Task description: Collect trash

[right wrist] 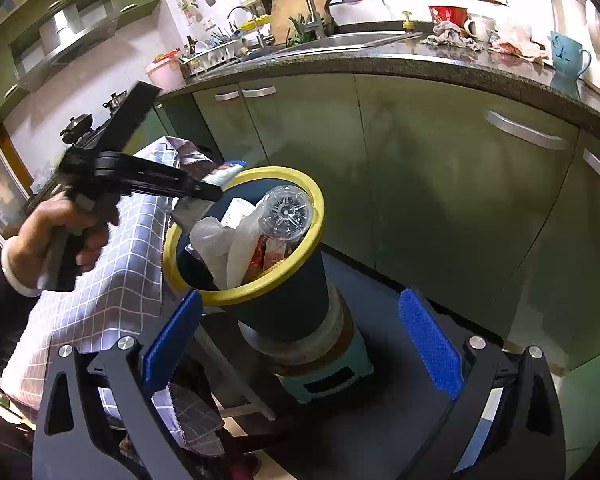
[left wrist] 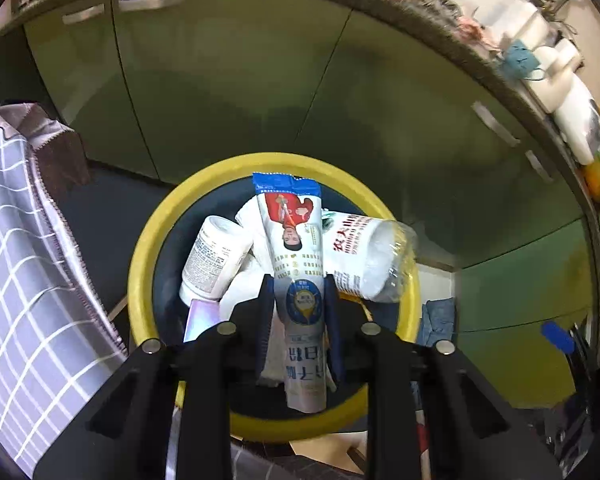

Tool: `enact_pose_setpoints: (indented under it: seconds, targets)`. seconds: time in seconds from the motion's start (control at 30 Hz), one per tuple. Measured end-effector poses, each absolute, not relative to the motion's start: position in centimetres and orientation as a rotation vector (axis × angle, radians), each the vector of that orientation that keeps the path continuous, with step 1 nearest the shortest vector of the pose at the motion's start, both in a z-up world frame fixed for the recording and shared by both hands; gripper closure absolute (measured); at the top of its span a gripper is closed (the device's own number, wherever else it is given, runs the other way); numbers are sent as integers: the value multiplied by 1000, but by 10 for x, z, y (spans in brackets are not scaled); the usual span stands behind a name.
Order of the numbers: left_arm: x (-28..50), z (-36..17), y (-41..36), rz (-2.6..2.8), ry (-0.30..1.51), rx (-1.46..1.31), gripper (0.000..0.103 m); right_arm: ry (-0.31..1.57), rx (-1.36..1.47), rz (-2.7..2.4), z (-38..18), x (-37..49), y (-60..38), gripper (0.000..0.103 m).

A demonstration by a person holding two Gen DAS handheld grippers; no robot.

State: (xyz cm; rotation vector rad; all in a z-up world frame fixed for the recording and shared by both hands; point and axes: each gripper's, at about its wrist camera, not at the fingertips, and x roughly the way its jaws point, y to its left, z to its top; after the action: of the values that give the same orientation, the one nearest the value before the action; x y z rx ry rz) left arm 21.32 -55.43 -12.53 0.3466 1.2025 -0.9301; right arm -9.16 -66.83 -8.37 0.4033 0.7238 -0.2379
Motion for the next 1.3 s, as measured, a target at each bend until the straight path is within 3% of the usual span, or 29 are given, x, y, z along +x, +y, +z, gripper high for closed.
enact_pose_setpoints:
  seconds: [0.03, 0.1, 0.17, 0.23, 0.4, 0.47, 0.7, 0.8, 1.0, 1.3]
  targets:
    - [213, -128, -560, -925, 1202, 350, 77, 724, 407, -237, -84, -92, -668, 6]
    - [217, -130, -561, -915, 1206, 338, 61, 725, 406, -232, -84, -91, -666, 6]
    - [220, -128, -556, -922, 1209, 303, 34, 725, 403, -225, -83, -90, -663, 6]
    - [219, -122, -548, -920, 1197, 287, 29, 724, 397, -222, -81, -91, -659, 6]
    - [204, -97, -510, -957, 1159, 263, 26, 721, 395, -217, -76, -89, -652, 6]
    - [194, -82, -487, -965, 1118, 241, 20, 719, 393, -210, -73, -88, -646, 6]
    - [139, -10, -349, -809, 796, 197, 7, 711, 344, -120, -58, -73, -607, 5]
    - [113, 16, -271, -655, 661, 153, 7, 689, 302, -55, -48, -61, -578, 5]
    - [74, 30, -146, -391, 621, 46, 7, 630, 180, 40, -21, -36, -513, 5]
    - [25, 23, -46, -208, 598, -44, 7, 530, 102, 15, 11, -40, -461, 5]
